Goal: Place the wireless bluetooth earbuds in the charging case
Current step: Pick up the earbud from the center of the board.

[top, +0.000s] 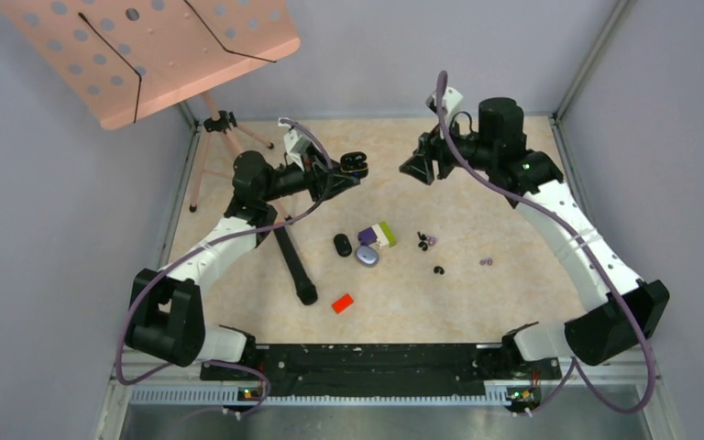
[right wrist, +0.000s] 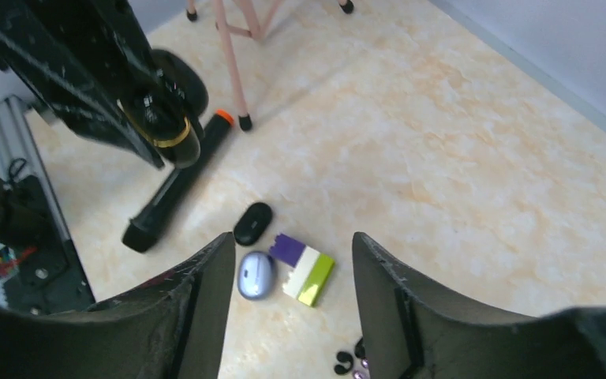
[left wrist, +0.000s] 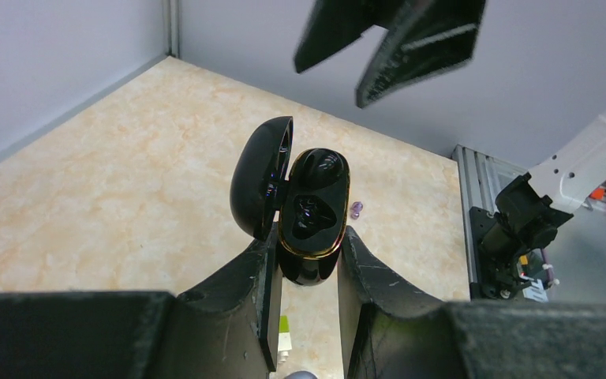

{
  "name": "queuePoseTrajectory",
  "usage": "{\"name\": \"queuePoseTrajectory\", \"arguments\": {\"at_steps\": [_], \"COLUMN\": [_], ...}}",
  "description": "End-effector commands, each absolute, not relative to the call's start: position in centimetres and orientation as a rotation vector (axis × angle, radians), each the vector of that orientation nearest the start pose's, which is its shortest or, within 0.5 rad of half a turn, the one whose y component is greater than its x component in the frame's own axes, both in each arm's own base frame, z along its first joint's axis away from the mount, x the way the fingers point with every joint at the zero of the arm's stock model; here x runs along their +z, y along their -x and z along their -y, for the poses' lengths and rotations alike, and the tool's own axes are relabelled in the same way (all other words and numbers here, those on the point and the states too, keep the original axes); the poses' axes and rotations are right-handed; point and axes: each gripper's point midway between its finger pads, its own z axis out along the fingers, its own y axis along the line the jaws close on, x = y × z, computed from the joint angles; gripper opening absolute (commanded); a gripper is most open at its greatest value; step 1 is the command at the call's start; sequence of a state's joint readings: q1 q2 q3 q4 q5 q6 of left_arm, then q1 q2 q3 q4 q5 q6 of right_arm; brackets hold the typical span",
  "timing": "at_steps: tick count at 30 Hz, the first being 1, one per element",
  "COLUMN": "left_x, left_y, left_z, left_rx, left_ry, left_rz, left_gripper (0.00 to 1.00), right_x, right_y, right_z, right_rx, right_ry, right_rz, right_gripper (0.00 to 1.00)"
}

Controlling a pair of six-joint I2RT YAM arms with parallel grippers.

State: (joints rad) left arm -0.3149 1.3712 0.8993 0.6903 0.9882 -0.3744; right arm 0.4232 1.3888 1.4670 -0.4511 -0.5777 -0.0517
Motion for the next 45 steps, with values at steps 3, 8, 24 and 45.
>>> {"name": "queuePoseTrajectory", "arguments": {"at_steps": [3,8,24,45], "left_x": [30.9,30.2,29.4,29.5], "left_y": [-31.7,-32.8,-34.0,-35.1], "left_z": [25.4,24.0,21.9,20.0], "left_rx": [-1.228,-1.216,-1.178,-1.13], "left_ry": [-0.676,-0.588,-0.473,-0.408], "left_rz": [-1.42,-1.488,-1.545,-1.549], "left_gripper": [0.0,0.0,0.0,0.0], "right_x": [23.9,16.0,11.2,6.0], "right_y": [-29.3,-27.8,-29.6,-32.1], "right_z": [-21.2,-17.8,-19.2,-19.5], "right_rx": [0.632,0.479,0.43,0.404], "right_ry": [1.093,1.151,1.602,2.167], "right_rz": [-1.921,-2.109,-1.786,-1.466], "right_gripper": [0.43,0.34,0.26,0.37]}}
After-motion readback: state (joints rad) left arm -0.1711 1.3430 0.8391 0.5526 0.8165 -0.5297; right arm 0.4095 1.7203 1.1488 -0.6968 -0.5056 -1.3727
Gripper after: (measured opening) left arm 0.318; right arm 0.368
